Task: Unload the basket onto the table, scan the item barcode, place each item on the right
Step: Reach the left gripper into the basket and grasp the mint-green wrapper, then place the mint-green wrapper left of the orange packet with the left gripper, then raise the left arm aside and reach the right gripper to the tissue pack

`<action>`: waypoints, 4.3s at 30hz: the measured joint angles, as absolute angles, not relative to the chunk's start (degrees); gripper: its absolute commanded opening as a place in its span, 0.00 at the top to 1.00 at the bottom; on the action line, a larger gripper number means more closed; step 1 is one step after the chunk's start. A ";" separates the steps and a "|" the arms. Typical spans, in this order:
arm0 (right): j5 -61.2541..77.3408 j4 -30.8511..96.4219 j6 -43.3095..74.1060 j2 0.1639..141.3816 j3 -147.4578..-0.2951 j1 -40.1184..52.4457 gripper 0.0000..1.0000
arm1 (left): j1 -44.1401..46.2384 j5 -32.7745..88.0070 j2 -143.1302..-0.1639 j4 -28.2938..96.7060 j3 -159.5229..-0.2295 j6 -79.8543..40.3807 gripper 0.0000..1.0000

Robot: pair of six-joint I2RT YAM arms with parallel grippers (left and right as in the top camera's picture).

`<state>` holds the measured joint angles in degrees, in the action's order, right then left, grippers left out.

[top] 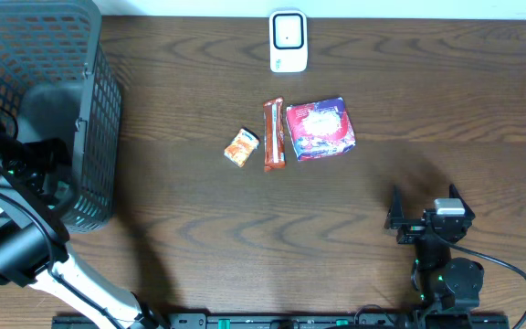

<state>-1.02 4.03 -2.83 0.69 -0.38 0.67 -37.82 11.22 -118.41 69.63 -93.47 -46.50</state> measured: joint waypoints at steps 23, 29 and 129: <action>-1.04 4.03 -2.83 0.69 -0.38 0.67 0.01 | -37.78 13.61 -117.97 61.23 -91.39 -45.10 0.93; -1.02 4.03 -2.81 0.69 -0.38 0.67 0.01 | -37.78 18.79 -115.24 59.46 -104.27 -44.49 0.93; 11.42 -16.91 9.47 0.73 -0.38 0.67 0.01 | -2.15 4.32 -85.38 82.06 -119.39 -20.73 0.02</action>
